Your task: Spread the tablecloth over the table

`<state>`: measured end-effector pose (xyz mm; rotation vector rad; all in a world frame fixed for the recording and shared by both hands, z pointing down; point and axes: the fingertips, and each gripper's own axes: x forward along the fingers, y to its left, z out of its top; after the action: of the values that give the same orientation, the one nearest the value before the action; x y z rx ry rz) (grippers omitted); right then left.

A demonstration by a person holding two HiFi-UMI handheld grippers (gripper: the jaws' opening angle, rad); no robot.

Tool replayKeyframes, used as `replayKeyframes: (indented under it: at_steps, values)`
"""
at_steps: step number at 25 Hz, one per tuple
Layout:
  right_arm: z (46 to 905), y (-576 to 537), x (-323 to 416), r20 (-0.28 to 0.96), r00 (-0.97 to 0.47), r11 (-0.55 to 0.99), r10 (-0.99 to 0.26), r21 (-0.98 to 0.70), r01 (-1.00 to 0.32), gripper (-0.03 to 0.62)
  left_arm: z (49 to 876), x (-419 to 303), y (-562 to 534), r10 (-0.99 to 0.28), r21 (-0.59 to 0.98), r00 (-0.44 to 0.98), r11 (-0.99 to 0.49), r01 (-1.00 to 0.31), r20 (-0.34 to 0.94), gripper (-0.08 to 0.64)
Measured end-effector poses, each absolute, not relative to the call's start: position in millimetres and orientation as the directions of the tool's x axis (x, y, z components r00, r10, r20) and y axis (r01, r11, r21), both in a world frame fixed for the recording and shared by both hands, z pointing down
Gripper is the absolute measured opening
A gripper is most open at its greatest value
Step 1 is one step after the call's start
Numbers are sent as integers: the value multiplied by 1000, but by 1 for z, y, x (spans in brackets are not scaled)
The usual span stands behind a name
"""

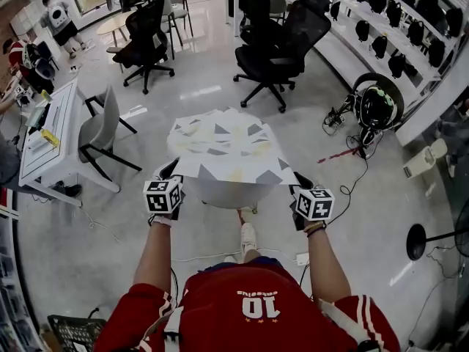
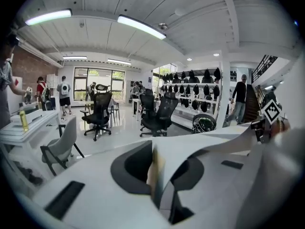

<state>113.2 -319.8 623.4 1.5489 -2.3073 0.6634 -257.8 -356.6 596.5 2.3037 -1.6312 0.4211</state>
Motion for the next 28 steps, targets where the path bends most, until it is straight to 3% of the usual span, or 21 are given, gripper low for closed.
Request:
replayKeyframes:
  at_steps: [4,12,28]
  values:
    - [639,-308,116,518,-384,316,-764,-218,-923,58,619,-259,-338,-848,79,306,-302,-950,432,60]
    - [656,-279,128,598,-382,381,-704,-136,-915,173,649,-266,-304,-797,-27,286,-353,-935,532,147]
    - [661,-252,158,654,-361,364,-664,-139,-921,203,658,-296,-267,-771,-21,261,-335,-942,580,181]
